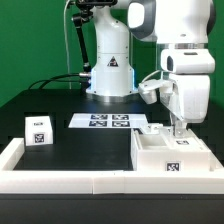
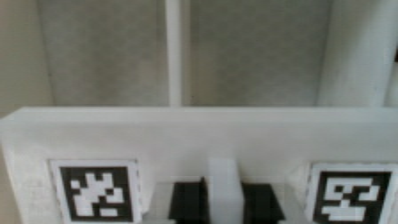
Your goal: Assemble cabinet
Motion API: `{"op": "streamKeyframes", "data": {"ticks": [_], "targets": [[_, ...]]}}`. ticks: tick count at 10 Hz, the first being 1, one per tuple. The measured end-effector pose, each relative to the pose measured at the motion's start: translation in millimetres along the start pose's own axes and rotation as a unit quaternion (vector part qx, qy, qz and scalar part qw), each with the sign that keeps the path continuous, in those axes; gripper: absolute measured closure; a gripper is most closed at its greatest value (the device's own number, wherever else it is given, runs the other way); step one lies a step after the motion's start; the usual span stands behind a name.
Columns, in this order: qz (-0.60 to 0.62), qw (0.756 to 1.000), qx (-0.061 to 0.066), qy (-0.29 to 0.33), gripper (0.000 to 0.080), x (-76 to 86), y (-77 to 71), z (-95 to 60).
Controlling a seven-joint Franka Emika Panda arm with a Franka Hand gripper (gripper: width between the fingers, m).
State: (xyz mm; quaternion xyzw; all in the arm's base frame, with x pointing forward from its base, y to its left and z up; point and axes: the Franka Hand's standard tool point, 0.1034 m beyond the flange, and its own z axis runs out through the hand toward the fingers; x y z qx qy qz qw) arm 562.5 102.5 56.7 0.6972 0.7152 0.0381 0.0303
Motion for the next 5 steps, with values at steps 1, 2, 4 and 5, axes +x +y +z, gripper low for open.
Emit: {"op": "streamKeyframes", "data": {"ticks": [1, 2, 4, 5], "targets": [[0.000, 1.000, 0.000, 0.000, 0.0725, 0.0, 0.0, 0.0], [0.000, 1.000, 0.000, 0.000, 0.0725, 0.0, 0.0, 0.0], [0.000, 1.000, 0.000, 0.000, 0.0725, 0.0, 0.0, 0.0], [0.000, 1.000, 0.000, 0.000, 0.0725, 0.0, 0.0, 0.0]]}}
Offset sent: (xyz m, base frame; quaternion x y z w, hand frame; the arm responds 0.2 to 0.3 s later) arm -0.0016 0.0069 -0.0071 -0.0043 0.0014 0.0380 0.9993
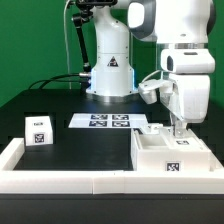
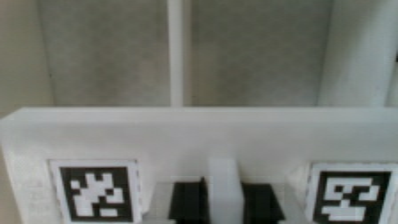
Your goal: Assemble cabinet
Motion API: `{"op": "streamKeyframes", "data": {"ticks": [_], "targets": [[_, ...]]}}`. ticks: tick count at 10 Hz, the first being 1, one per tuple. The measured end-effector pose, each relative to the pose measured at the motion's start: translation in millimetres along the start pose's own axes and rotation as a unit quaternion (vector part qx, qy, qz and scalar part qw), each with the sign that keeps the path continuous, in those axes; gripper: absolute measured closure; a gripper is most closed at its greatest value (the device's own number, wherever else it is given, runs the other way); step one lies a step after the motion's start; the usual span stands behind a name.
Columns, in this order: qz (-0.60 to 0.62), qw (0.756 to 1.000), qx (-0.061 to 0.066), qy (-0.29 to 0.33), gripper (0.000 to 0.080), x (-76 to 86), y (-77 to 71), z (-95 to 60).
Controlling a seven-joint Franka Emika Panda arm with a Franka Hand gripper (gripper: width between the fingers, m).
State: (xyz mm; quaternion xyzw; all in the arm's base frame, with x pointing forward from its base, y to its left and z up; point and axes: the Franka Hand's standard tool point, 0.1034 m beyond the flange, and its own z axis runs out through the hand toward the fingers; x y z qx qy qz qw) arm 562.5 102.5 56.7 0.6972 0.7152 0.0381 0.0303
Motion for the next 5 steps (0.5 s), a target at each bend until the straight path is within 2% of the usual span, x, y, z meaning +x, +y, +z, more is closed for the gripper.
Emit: {"op": "streamKeyframes", "data": {"ticks": [5], "targets": [[0.003, 1.000, -0.005, 0.001, 0.0725, -4.4, 6.3, -1.2]]}}
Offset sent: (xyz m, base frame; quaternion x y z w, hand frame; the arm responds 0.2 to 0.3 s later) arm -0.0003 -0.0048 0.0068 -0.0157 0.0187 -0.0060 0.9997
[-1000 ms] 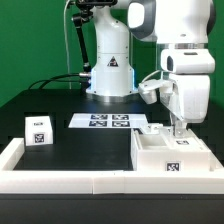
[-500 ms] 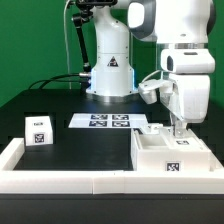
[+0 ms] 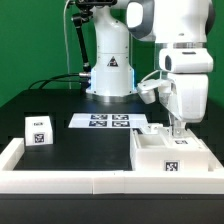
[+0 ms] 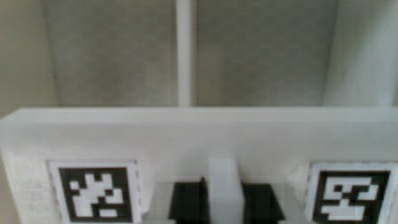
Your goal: Assemble cabinet
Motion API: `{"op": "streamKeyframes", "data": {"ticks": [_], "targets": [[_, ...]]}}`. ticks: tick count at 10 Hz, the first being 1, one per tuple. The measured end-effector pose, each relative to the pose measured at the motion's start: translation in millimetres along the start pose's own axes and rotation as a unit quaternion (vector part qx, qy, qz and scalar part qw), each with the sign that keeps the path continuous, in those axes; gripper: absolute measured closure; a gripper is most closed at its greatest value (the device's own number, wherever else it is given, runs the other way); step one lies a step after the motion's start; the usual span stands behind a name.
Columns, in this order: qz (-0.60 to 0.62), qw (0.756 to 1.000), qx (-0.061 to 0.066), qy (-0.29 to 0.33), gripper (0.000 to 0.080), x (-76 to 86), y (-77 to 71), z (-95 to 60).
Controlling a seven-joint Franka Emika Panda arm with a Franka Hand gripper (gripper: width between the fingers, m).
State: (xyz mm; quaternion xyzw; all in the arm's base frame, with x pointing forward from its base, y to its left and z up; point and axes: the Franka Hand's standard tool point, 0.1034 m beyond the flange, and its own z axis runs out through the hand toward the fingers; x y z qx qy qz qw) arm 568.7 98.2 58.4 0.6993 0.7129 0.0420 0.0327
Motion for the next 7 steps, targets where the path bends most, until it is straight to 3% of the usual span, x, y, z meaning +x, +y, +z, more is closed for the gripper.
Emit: {"op": "streamKeyframes", "data": {"ticks": [2, 7], "targets": [[0.002, 1.000, -0.005, 0.001, 0.0724, -0.7, 11.1, 1.0], [0.000, 1.000, 0.013, -0.006, 0.0724, -0.8, 12.0, 2.1]]}}
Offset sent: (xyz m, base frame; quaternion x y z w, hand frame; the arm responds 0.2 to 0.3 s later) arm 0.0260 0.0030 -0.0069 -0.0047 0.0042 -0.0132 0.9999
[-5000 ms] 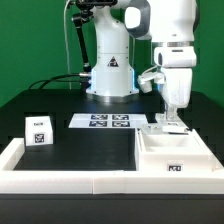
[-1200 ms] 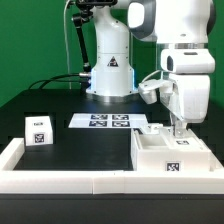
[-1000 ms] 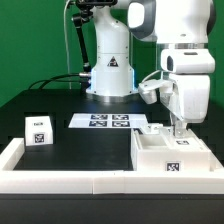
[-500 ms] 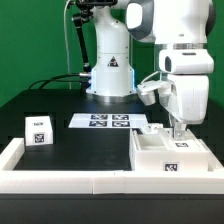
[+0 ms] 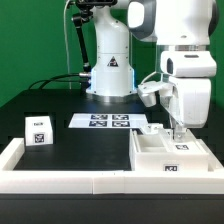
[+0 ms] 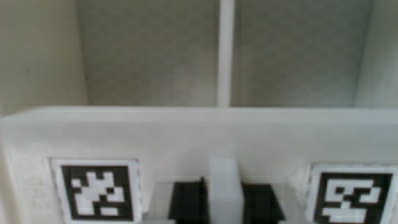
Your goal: Assemble cabinet
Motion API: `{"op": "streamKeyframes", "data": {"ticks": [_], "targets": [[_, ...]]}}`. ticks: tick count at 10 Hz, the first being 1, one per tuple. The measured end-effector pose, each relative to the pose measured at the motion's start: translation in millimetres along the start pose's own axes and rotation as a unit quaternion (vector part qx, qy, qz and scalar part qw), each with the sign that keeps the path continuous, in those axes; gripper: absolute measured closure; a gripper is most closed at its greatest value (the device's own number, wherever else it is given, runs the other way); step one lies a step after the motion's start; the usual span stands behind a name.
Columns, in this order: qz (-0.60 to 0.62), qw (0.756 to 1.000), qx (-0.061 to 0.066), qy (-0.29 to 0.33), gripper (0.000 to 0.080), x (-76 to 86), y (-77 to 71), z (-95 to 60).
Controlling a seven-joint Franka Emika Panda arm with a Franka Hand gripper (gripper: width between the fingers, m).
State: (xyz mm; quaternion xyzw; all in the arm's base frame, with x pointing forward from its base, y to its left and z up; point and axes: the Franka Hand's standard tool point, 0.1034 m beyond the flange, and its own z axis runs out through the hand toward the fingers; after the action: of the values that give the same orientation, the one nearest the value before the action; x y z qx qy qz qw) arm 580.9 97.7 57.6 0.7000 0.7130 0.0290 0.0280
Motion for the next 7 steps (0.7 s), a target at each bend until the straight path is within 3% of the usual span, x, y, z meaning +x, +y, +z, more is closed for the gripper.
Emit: {"op": "streamKeyframes", "data": {"ticks": [1, 2, 3, 5, 6, 7], "targets": [[0.000, 1.000, 0.000, 0.000, 0.0724, 0.4, -0.3, -0.4], [0.000, 1.000, 0.000, 0.000, 0.0646, 1.2, -0.7, -0.9], [-0.001, 1.000, -0.002, 0.000, 0.0646, 2.0, -0.5, -2.4], [-0.003, 1.000, -0.015, 0.005, 0.0305, 4.7, 3.0, -4.9], [-0.003, 1.000, -0.015, 0.005, 0.0305, 4.6, 1.6, -5.8], [-0.003, 1.000, -0.014, 0.003, 0.0131, 4.4, -4.6, -9.9]]}}
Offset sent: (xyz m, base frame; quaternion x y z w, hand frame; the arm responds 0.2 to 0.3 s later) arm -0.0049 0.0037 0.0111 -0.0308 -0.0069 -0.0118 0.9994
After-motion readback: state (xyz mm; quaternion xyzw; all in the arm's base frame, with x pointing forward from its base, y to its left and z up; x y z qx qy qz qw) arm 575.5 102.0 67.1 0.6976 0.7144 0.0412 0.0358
